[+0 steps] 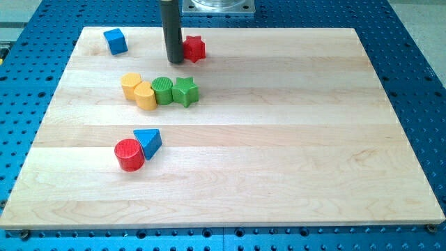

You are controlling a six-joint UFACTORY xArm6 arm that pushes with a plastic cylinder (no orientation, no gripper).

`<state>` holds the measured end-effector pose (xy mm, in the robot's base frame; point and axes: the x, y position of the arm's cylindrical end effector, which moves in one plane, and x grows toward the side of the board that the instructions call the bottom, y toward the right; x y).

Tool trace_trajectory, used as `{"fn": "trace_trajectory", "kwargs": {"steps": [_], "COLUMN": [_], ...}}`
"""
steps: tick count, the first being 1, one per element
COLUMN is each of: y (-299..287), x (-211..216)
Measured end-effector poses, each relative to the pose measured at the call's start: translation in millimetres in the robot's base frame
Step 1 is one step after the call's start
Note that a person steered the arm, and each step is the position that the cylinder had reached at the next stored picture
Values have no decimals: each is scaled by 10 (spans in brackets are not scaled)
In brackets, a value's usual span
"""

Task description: Place your hand to the left of the red circle

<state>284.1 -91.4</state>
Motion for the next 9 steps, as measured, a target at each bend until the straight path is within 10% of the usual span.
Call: {"fn": "trace_trajectory", "kwargs": {"steps": [2,4,5,9], "y": [682,1400,688,-1373], "x": [62,2147,3112,2759]}}
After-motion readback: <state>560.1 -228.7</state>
